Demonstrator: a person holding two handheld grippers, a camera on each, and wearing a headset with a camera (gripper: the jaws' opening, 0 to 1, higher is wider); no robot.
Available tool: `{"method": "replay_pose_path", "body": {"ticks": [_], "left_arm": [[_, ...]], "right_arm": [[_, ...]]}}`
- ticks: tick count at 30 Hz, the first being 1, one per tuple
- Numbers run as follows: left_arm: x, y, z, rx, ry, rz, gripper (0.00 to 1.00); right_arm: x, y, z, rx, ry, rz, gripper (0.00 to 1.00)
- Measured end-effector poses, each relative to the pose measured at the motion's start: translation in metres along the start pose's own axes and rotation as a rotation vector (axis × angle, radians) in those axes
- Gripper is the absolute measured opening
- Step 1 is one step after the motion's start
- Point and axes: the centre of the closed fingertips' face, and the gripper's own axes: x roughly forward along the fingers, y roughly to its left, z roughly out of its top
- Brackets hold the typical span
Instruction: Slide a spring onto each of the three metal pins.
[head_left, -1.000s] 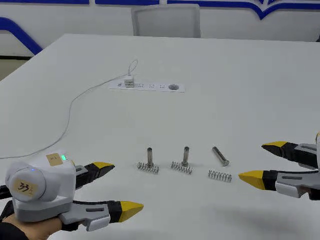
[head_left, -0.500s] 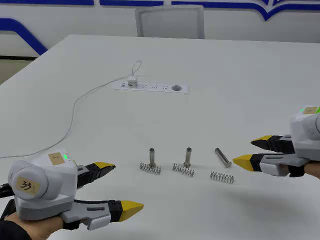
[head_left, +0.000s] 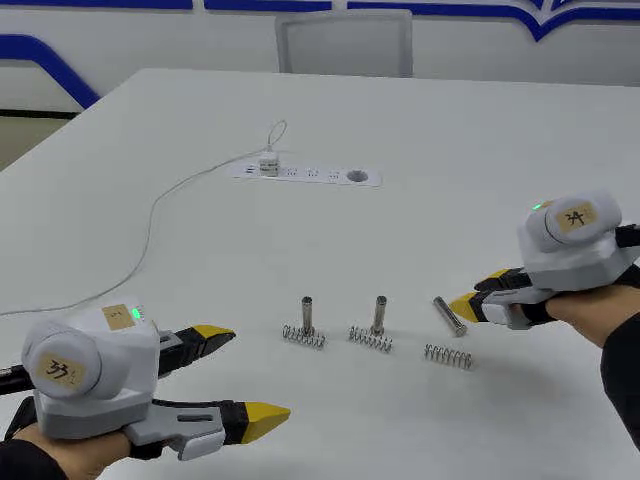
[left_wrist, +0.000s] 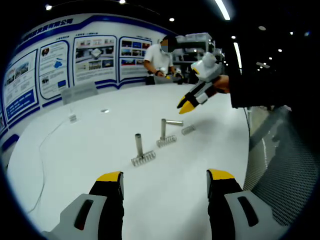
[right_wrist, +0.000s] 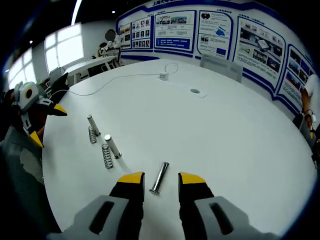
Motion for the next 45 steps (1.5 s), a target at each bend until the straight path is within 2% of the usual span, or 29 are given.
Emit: {"method": "replay_pose_path", "body": {"ticks": [9, 21, 25, 39, 45], "left_arm": [[0.000, 0.000, -0.001, 0.000, 0.002, -0.003, 0.69], [0.000, 0.000, -0.002, -0.003, 0.003, 0.000, 0.68], [0.000, 0.000, -0.002, -0.005, 0.003, 0.001, 0.67], [0.000, 0.000, -0.003, -0.006, 0.011, -0.002, 0.66], [0.001, 0.000, -0.003, -0.005, 0.013, -0.001, 0.65]], "right_arm": [[0.021, -0.007, 0.001, 0.023, 0.062, -0.018, 0.22], [0.043, -0.004, -0.010, 0.061, 0.149, -0.019, 0.18], [0.051, -0.010, -0.016, 0.085, 0.172, -0.029, 0.18], [0.055, -0.016, -0.019, 0.127, 0.222, -0.046, 0.14], [0.054, -0.010, -0.019, 0.094, 0.270, -0.044, 0.12]]}}
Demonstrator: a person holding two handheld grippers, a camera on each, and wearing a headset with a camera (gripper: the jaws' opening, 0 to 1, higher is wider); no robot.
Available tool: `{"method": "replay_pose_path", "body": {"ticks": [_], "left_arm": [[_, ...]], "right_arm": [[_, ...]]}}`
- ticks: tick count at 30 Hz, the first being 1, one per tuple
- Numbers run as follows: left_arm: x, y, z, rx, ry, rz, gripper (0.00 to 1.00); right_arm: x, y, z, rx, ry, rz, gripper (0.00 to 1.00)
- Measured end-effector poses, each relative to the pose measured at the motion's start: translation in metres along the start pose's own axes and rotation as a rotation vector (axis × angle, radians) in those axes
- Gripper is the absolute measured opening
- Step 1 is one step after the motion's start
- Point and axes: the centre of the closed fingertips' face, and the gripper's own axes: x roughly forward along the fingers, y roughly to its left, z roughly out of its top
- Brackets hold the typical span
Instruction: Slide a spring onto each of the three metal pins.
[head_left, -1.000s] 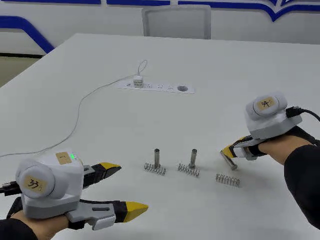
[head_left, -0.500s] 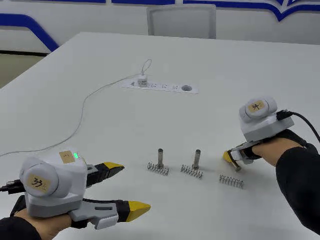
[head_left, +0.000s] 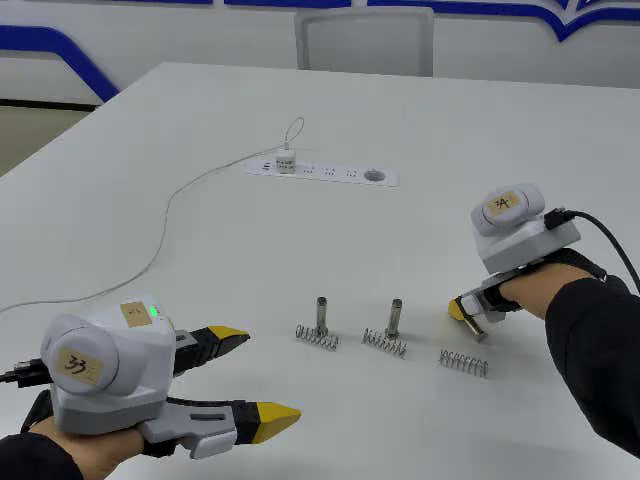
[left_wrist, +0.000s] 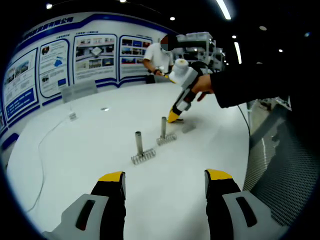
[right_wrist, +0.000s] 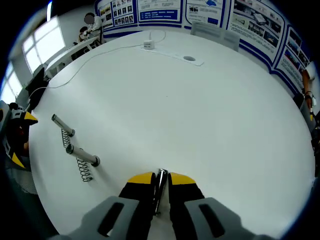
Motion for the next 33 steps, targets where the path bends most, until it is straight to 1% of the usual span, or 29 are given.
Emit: {"method": "replay_pose_path", "body": {"ticks": [2, 3, 5, 7, 10, 13, 14, 15, 16, 18, 20, 21, 28, 33], "left_arm": [[0.000, 0.000, 0.000, 0.001, 0.000, 0.001, 0.65], [0.000, 0.000, 0.000, 0.000, 0.000, 0.002, 0.65], [0.000, 0.001, 0.000, -0.001, 0.000, 0.003, 0.65], [0.000, 0.001, 0.000, 0.002, 0.002, 0.002, 0.65], [0.000, 0.000, 0.000, 0.006, 0.003, 0.001, 0.65], [0.000, 0.001, 0.000, 0.007, 0.002, 0.006, 0.65], [-0.001, 0.002, 0.001, 0.007, 0.001, 0.008, 0.64], [-0.001, 0.002, 0.002, 0.008, -0.001, 0.010, 0.64], [-0.001, 0.002, 0.002, 0.008, -0.002, 0.011, 0.64], [-0.001, 0.002, 0.002, 0.008, -0.004, 0.013, 0.64], [-0.001, 0.003, 0.002, 0.006, -0.004, 0.014, 0.64], [-0.001, 0.003, 0.002, 0.007, -0.004, 0.014, 0.64], [-0.001, 0.003, 0.003, 0.013, -0.003, 0.015, 0.64], [-0.001, 0.003, 0.003, 0.015, -0.002, 0.014, 0.64]], "right_arm": [[-0.001, 0.000, -0.001, -0.008, 0.005, -0.006, 0.10], [0.000, 0.001, -0.001, -0.023, 0.009, -0.012, 0.10], [-0.001, 0.000, -0.001, -0.027, 0.012, -0.020, 0.09], [-0.001, 0.000, -0.001, -0.014, 0.009, -0.023, 0.09], [-0.003, 0.001, -0.002, 0.017, -0.016, -0.017, 0.09], [-0.006, 0.003, -0.003, 0.013, -0.033, -0.010, 0.08], [-0.007, 0.003, -0.004, 0.015, -0.030, -0.014, 0.08], [-0.010, 0.002, -0.005, 0.008, -0.036, -0.031, 0.08], [-0.013, 0.003, -0.004, 0.009, -0.046, -0.029, 0.08], [-0.020, 0.006, -0.001, 0.023, -0.064, -0.010, 0.08], [-0.022, 0.000, 0.004, 0.024, -0.088, -0.012, 0.08], [-0.025, 0.000, 0.005, 0.024, -0.094, -0.011, 0.08], [-0.043, 0.007, 0.003, 0.026, -0.140, -0.009, 0.09], [-0.050, 0.012, 0.002, 0.016, -0.168, -0.011, 0.09]]}}
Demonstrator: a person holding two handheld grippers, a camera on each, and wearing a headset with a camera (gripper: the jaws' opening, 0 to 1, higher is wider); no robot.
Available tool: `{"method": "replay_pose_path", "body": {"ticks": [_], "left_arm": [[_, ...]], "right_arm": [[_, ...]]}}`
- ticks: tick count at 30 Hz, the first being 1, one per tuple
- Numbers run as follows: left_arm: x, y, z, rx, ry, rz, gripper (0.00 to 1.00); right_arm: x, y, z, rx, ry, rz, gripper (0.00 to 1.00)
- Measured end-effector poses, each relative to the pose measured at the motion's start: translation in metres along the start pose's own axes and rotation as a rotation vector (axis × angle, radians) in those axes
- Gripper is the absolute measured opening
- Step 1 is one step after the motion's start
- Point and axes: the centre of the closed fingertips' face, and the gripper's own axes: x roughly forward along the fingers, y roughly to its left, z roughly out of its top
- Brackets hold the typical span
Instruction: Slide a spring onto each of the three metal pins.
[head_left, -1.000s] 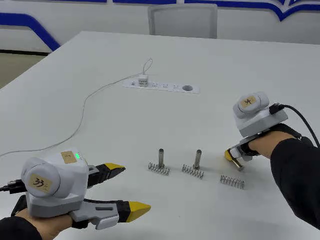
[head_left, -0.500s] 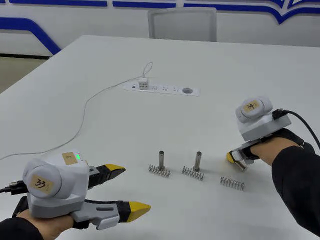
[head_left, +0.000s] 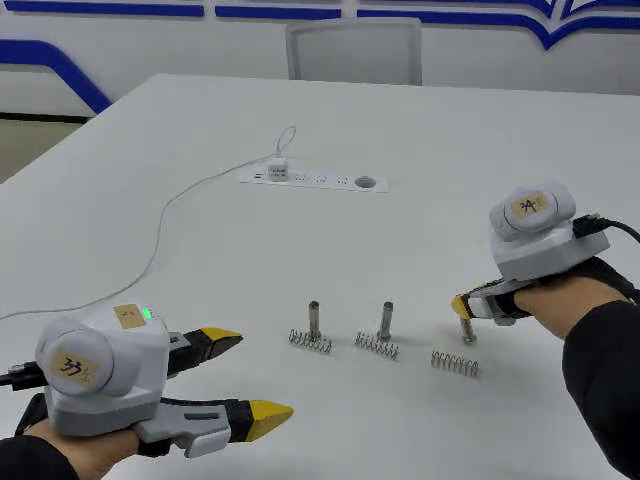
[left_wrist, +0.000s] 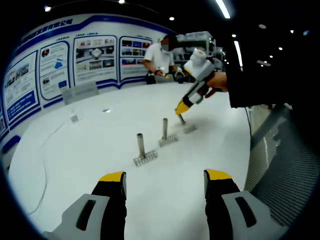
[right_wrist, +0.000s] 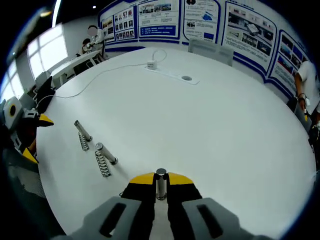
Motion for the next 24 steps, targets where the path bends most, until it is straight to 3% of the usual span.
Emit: {"method": "replay_pose_path", "body": {"ticks": [15, 24], "left_arm": [[0.000, 0.000, 0.000, 0.002, 0.002, 0.002, 0.64], [-0.001, -0.002, 0.001, 0.006, 0.003, 0.000, 0.64]], "right_arm": [[-0.007, 0.017, -0.004, -0.021, -0.032, 0.023, 0.09], [-0.009, 0.015, -0.004, -0.051, -0.041, 0.023, 0.10]]}}
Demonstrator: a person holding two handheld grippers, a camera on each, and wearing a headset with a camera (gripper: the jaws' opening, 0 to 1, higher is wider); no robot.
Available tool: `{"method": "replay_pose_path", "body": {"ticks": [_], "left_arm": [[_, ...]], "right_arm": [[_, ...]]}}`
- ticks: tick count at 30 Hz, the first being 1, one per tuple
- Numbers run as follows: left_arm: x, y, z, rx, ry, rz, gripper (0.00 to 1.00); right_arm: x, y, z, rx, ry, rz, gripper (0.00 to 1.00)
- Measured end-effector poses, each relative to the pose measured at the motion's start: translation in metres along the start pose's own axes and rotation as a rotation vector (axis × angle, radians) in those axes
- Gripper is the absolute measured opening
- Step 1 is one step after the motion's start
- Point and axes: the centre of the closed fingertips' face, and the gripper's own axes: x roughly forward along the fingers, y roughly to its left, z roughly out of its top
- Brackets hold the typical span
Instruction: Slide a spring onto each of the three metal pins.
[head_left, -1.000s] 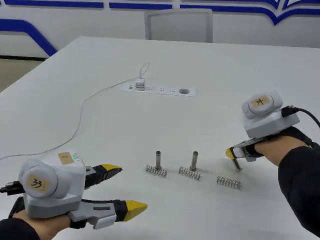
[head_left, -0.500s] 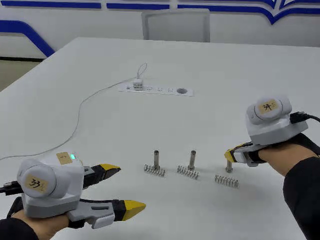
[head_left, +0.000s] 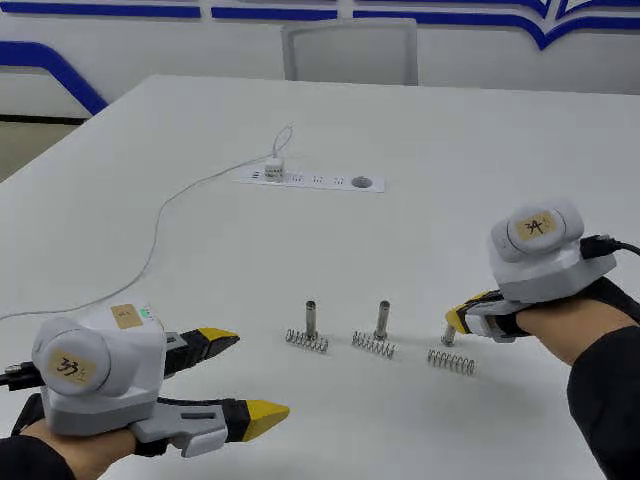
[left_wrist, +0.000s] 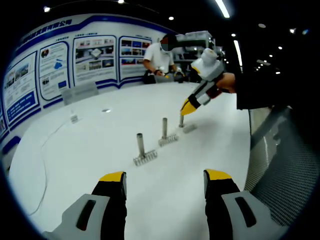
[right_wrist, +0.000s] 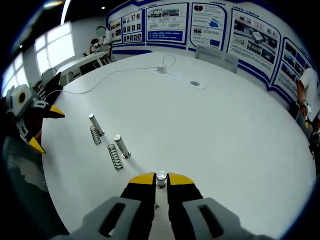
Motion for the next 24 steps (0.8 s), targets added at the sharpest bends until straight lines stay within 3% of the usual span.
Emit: {"method": "replay_pose_path", "body": {"ticks": [11, 20, 24], "left_arm": [[0.001, -0.001, 0.000, 0.010, 0.005, -0.008, 0.63], [0.001, -0.001, -0.001, 0.009, 0.007, -0.011, 0.63], [0.002, -0.002, -0.002, 0.009, 0.010, -0.014, 0.63]], "right_arm": [[-0.016, 0.005, -0.001, -0.061, -0.020, 0.022, 0.14], [-0.018, 0.010, -0.021, -0.103, -0.007, 0.104, 0.16], [-0.017, 0.018, -0.032, -0.174, 0.000, 0.171, 0.16]]}}
